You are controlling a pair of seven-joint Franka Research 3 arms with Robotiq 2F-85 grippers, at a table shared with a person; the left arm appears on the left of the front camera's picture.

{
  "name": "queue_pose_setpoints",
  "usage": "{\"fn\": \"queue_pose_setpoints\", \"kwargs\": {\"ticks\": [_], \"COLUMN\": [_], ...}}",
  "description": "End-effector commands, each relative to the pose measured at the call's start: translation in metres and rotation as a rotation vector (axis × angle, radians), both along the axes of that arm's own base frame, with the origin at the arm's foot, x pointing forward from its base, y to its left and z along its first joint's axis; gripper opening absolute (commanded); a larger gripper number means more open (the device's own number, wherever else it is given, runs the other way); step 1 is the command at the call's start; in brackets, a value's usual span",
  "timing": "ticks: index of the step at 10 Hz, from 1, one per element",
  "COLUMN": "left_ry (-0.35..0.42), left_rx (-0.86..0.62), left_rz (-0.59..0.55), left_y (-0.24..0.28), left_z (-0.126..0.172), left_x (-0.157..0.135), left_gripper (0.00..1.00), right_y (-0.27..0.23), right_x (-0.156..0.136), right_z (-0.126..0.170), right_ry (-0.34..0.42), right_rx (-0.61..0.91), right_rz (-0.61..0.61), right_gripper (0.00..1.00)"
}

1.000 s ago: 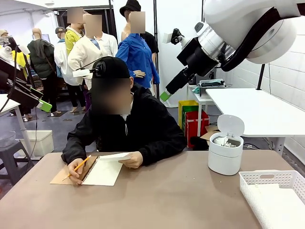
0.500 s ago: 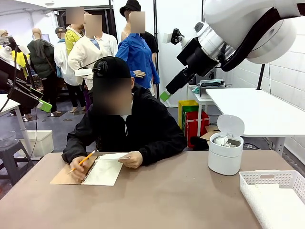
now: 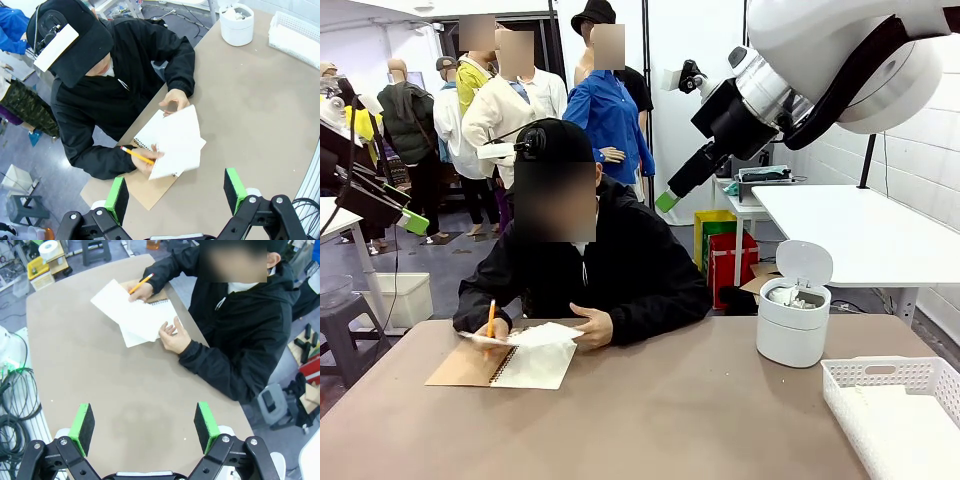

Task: Sort the paper based on its condition.
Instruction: If a person hands you a paper, place it in the Organizing basket , and if it's crumpled, put it in the Trash can.

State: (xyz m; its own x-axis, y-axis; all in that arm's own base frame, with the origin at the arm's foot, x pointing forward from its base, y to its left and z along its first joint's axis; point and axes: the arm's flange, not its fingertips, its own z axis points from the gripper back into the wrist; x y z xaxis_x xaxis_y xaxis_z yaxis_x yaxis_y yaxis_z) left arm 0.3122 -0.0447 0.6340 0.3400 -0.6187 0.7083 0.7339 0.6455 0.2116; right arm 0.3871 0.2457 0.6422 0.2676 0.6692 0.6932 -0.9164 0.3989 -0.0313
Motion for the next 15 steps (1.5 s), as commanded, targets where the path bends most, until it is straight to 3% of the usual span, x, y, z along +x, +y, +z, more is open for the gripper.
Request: {"fn": "queue_pose_setpoints", "kwargs": {"ticks": [1,15], "left_ry": [-0.002,-0.002], "left_rx": [0.003,0.003], "left_rz": [0.013,0.013], "left_y": [-0.0002,-0.0002], "left_z": [0.0000,0.0000], "left_x": [-0.0003,-0.0003], "left_gripper": [1.00,1.00], "right_y": [-0.0008,-0.0008], "right_x": [0.0001,0.0001], "right_z": [0.0003,0.0003], "right_ry": [0.007,0.007], "right_rx": [-0.004,-0.004], "right_rz": [0.004,0.004], "right_gripper": [1.00,1.00]}}
